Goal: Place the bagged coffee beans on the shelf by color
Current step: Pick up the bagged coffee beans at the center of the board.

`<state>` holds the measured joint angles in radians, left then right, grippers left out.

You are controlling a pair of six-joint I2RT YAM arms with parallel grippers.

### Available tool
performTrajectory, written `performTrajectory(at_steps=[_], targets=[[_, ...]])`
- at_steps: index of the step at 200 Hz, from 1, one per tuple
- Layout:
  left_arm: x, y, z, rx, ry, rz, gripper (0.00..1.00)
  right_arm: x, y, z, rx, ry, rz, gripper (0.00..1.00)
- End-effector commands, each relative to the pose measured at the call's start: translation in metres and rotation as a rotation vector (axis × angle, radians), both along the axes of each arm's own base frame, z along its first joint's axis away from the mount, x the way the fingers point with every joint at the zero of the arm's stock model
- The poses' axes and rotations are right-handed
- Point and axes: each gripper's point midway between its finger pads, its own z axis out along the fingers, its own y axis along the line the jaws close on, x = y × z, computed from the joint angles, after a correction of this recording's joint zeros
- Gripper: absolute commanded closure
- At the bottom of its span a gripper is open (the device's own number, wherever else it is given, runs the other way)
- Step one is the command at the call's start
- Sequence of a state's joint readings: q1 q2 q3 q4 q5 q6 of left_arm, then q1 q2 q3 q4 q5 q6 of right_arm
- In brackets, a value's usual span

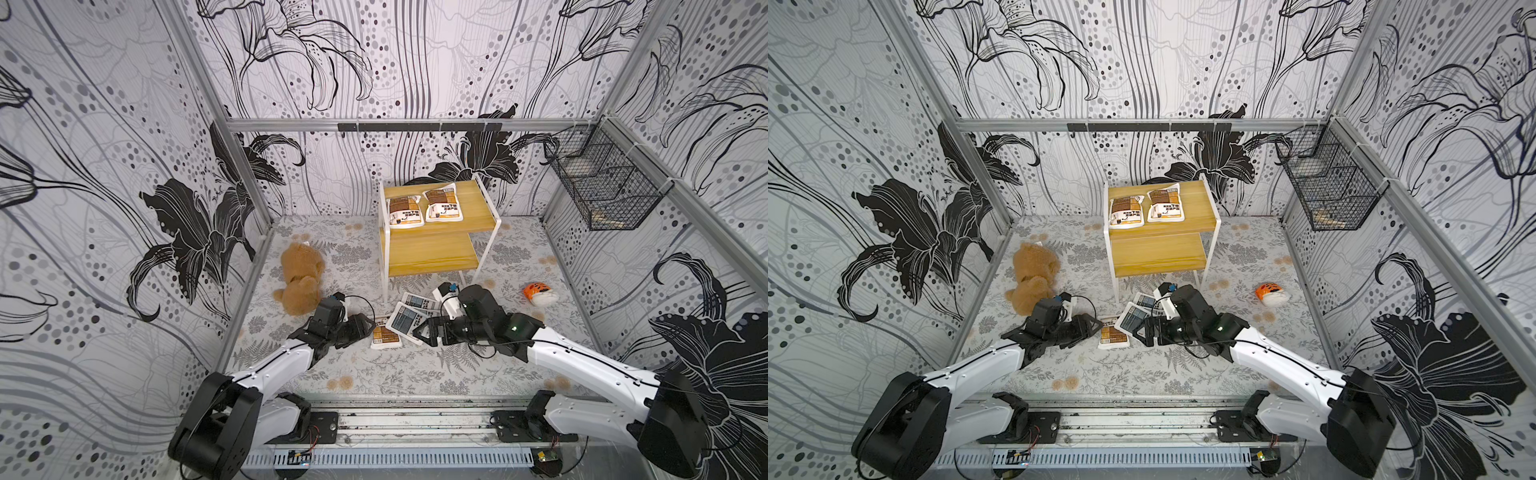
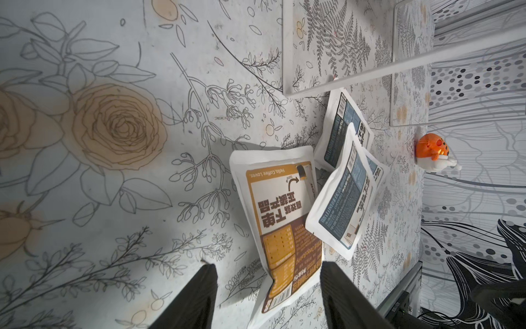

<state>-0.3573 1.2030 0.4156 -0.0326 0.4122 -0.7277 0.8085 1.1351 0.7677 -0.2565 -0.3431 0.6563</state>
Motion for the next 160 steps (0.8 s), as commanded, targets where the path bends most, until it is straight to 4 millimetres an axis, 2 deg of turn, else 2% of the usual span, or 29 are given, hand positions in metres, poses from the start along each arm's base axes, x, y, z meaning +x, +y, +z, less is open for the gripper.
performTrajectory(at_steps=[1, 59, 106, 160], targets=[[0.019, -0.006, 0.012, -0.013, -0.077, -0.028, 0.39, -0.003, -0.004, -0.002, 0.002, 0.006, -0.014, 0.05], [0.034, -0.012, -0.004, -0.006, -0.045, -0.048, 0.44, -0.008, -0.015, -0.002, -0.004, 0.005, -0.037, 0.05], [0.046, -0.015, -0.012, -0.013, -0.035, -0.047, 0.53, -0.012, -0.019, -0.006, -0.015, 0.013, -0.041, 0.05], [0.049, -0.013, -0.02, -0.013, -0.022, -0.045, 0.71, -0.01, -0.017, -0.003, -0.012, 0.013, -0.038, 0.06]])
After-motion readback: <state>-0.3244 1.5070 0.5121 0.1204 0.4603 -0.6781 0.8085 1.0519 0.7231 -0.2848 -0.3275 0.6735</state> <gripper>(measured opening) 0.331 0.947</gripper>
